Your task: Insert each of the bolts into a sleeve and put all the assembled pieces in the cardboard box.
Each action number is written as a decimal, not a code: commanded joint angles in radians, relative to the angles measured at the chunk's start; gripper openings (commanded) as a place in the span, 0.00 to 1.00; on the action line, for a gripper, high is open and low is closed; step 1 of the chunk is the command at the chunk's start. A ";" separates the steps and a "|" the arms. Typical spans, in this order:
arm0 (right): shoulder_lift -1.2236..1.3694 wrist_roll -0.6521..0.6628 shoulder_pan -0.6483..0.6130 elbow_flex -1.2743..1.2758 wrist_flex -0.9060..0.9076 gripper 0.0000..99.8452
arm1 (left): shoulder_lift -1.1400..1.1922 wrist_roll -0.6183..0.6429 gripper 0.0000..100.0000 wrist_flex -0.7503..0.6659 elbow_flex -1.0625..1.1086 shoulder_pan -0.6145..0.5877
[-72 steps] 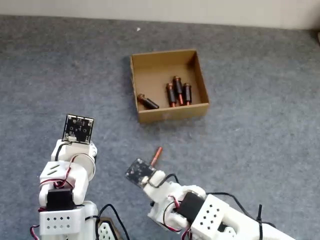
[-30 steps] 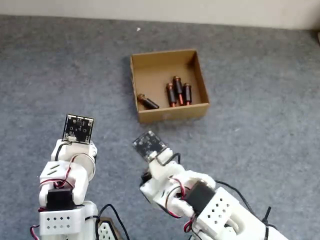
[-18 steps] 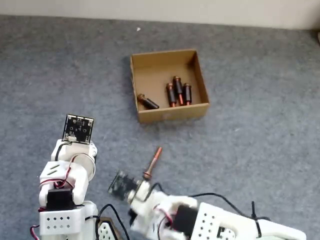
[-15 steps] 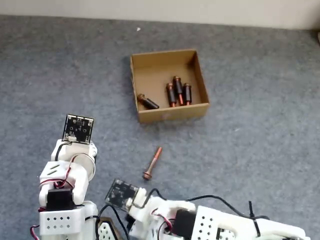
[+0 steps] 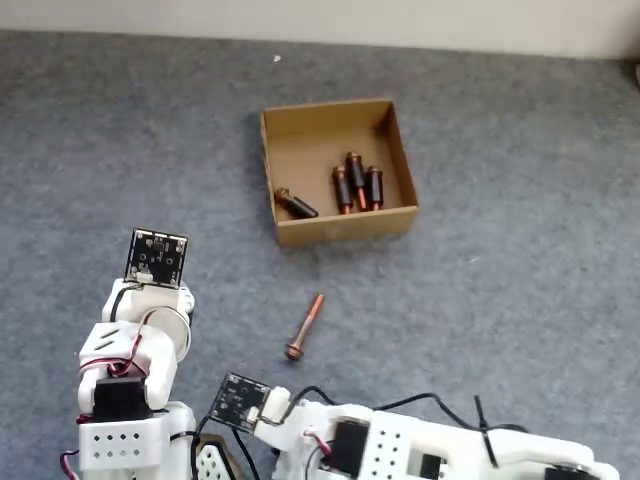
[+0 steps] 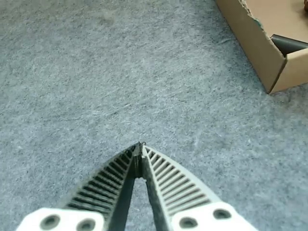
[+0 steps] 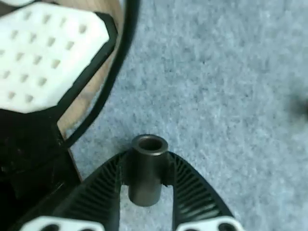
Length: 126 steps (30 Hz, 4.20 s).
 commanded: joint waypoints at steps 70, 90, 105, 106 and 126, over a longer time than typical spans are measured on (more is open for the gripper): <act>-0.119 0.015 0.097 -0.288 0.271 0.00 | -0.005 0.009 0.01 -0.025 -0.016 -0.008; -0.314 0.009 0.848 -0.277 0.220 0.00 | 0.007 -0.032 0.03 0.063 -0.186 0.087; -0.318 -0.097 1.179 -0.108 -0.088 0.00 | 0.545 -0.157 0.07 0.207 -0.460 0.433; -0.318 -0.097 1.213 -0.108 -0.102 0.00 | 0.604 -0.155 0.10 0.206 -0.478 0.449; -0.317 -0.098 1.399 -0.102 -0.196 0.00 | 1.319 0.198 0.18 0.043 -0.737 0.740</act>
